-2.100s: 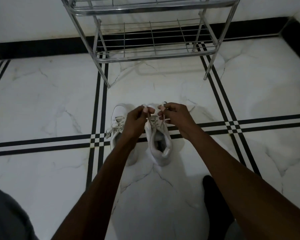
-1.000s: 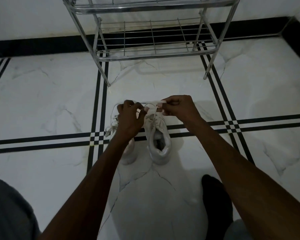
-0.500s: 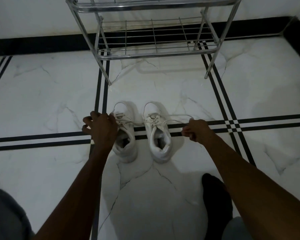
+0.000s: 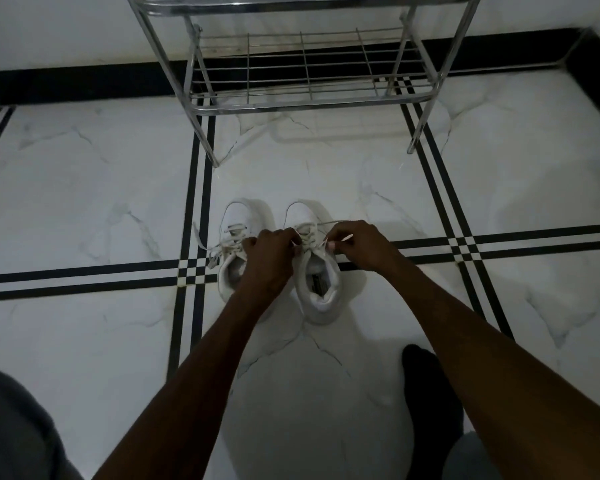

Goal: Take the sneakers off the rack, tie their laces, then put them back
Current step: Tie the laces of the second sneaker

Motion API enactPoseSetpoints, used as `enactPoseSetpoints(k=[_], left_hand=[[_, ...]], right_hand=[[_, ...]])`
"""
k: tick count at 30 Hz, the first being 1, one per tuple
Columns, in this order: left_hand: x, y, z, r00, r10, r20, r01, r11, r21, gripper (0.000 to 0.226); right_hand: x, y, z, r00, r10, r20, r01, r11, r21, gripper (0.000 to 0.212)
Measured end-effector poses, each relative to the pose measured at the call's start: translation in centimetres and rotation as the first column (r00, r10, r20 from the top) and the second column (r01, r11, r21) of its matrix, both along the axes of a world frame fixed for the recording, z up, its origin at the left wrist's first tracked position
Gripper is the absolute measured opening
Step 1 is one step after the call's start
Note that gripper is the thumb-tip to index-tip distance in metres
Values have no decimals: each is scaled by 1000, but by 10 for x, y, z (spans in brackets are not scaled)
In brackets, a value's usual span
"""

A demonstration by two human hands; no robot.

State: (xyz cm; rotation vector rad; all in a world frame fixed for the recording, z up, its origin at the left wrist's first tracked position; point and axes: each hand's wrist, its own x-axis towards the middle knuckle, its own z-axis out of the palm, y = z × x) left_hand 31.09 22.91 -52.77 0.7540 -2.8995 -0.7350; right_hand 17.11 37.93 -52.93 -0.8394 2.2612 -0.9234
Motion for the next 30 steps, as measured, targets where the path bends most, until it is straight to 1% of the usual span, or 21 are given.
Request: enactPoseSetpoints(k=[3, 4, 7, 8, 10, 12, 14, 15, 18, 21, 23, 25, 27, 30], left_hand=[[-1, -6, 4, 1000, 18, -10, -19, 997, -79, 17], [1, -7, 5, 1000, 25, -3, -25, 993, -116, 15], [9, 1, 6, 996, 52, 77, -35, 977, -212, 21], [12, 5, 6, 994, 56, 88, -36, 974, -222, 21], [17, 11, 2, 996, 44, 76, -26, 973, -228, 18], [19, 11, -2, 995, -13, 94, 34, 975, -221, 17], [18, 11, -5, 991, -49, 128, 73, 979, -191, 20], [17, 12, -6, 988, -35, 147, 61, 983, -176, 20], [9, 17, -9, 980, 15, 199, 16, 988, -150, 21], [6, 18, -10, 987, 34, 155, -12, 990, -140, 22], [5, 18, -12, 996, 45, 82, -35, 991, -130, 23], [4, 19, -14, 998, 53, 20, -50, 987, -150, 29], [2, 19, -14, 999, 49, 6, -47, 985, -168, 29], [2, 18, -14, 999, 42, 31, -34, 976, -213, 26]], right_hand=[[-4, -3, 0, 998, -53, -18, 52, 998, -44, 7], [-6, -2, -3, 996, -68, -51, 66, 997, -36, 6], [-2, 7, -19, 961, -110, -255, 137, 987, 89, 6], [2, 9, -24, 951, -105, -291, 148, 980, 130, 7], [8, 8, -27, 947, -41, -319, 108, 975, 194, 9], [4, 7, -24, 959, 9, -283, 40, 985, 166, 9], [1, 10, -20, 984, 19, -178, 0, 995, 104, 11], [3, 11, -18, 991, 15, -137, -4, 997, 80, 12], [9, 12, -15, 999, -27, -45, 26, 999, -37, 14], [12, 11, -13, 996, -72, 53, 78, 992, -104, 10], [11, 10, -11, 993, -108, 48, 113, 988, -102, 9], [11, 9, -10, 993, -115, 1, 114, 988, -105, 8], [11, 6, -8, 993, -98, -58, 93, 991, -92, 6], [8, 2, -5, 987, -83, -139, 75, 995, -64, 5]])
